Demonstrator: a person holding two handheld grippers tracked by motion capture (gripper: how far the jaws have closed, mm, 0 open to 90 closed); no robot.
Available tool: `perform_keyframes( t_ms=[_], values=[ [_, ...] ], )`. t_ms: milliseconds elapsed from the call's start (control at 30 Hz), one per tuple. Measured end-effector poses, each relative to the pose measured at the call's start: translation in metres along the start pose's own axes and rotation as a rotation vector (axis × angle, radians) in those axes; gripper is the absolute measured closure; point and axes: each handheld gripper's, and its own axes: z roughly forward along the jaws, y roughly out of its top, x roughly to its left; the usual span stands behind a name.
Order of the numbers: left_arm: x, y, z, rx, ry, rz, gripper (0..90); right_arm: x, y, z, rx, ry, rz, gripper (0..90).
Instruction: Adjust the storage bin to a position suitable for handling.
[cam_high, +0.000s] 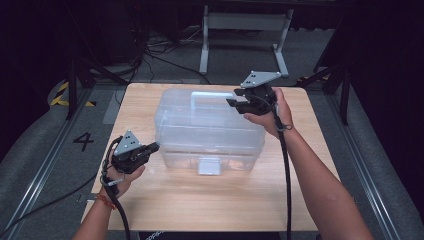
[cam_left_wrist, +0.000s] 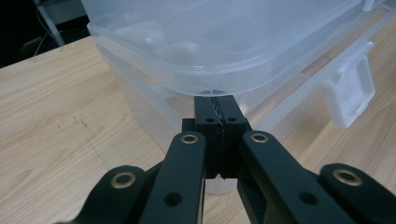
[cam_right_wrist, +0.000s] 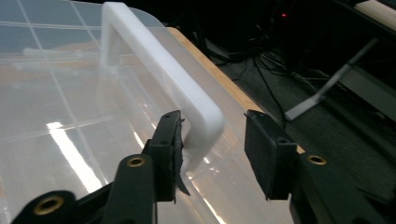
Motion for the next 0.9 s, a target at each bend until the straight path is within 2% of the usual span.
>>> perform_keyframes(
  t_ms=[133,200,333,500,633,767,900],
  values=[
    [0.0,0.003,-0.001,-0.002,0.001,0.011,89.8,-0.007,-0.006,-0.016,-0.02,-0.026,0.01,51.1],
    [-0.001,0.005,-0.002,-0.008,0.003,0.004,89.9,-0.012,-0.011,-0.028,-0.039,-0.038,0.016,49.9],
    [0.0,0.007,-0.003,-0.004,0.007,0.009,89.8,-0.018,-0.023,-0.047,-0.051,-0.065,-0.002,46.8],
    [0.001,0.011,-0.003,-0.005,0.012,0.011,89.9,-0.03,-0.046,-0.069,-0.067,-0.09,0.026,45.2],
    [0.003,0.012,-0.003,-0.002,0.018,0.015,89.8,-0.039,-0.069,-0.085,-0.081,-0.098,0.069,45.2],
    [0.004,0.013,-0.002,0.003,0.023,0.015,89.9,-0.045,-0.091,-0.095,-0.089,-0.111,0.106,45.3],
    [0.006,0.015,-0.002,0.011,0.033,0.021,89.9,-0.044,-0.109,-0.099,-0.102,-0.112,0.115,45.1]
  ],
)
